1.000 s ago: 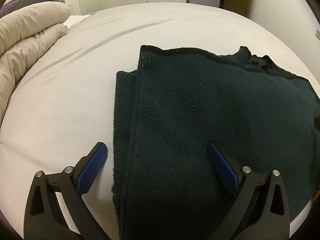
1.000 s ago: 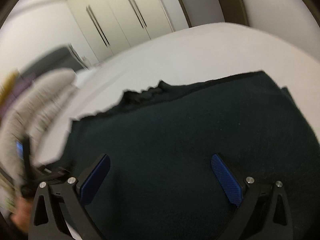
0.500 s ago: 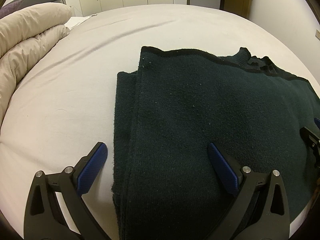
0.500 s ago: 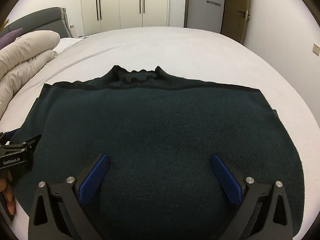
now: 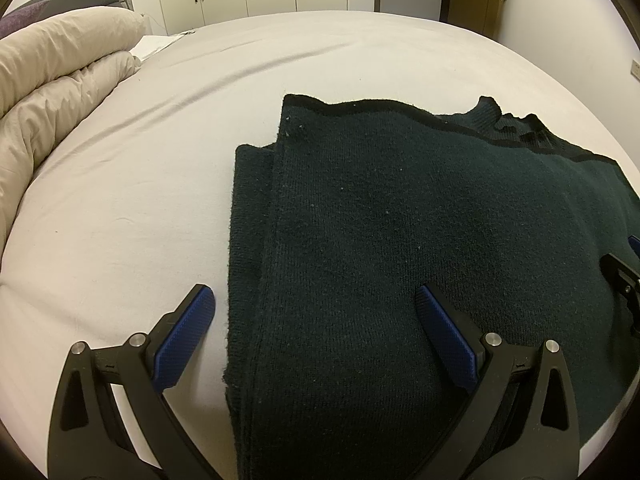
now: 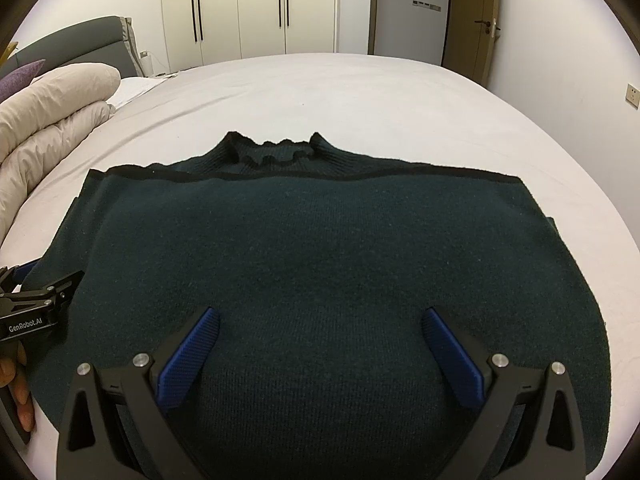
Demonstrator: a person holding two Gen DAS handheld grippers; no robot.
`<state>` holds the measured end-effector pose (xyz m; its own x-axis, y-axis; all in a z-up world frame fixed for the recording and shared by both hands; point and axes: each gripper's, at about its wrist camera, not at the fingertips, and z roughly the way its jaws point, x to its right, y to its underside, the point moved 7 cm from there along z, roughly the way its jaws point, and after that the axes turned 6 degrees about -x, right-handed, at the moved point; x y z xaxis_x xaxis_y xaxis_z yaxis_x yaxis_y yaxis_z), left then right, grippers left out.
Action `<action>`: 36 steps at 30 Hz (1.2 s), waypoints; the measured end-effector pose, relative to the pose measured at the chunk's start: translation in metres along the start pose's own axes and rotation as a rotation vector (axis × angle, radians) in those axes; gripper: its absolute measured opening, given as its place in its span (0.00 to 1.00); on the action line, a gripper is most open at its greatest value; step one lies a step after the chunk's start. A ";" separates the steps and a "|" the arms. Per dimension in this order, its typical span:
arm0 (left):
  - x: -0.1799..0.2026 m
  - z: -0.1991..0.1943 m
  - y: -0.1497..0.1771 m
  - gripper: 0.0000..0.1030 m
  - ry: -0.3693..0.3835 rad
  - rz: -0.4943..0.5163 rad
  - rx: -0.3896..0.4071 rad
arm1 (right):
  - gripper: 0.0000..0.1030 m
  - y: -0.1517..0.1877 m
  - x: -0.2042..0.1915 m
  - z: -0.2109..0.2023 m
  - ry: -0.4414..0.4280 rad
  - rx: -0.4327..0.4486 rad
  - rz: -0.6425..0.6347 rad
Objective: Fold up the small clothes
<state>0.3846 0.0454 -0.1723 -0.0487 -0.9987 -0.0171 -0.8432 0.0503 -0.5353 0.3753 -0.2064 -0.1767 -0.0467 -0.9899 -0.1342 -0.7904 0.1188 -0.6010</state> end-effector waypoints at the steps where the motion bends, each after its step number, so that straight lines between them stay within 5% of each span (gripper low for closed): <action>1: 0.000 0.000 0.000 1.00 -0.002 0.001 0.001 | 1.00 0.000 0.000 0.000 0.000 0.000 0.000; 36: 0.000 -0.001 0.000 1.00 0.000 -0.001 0.010 | 1.00 0.000 0.001 0.000 -0.001 -0.001 -0.003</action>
<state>0.3842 0.0453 -0.1717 -0.0480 -0.9987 -0.0166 -0.8376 0.0493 -0.5441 0.3753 -0.2070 -0.1767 -0.0434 -0.9901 -0.1334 -0.7910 0.1156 -0.6008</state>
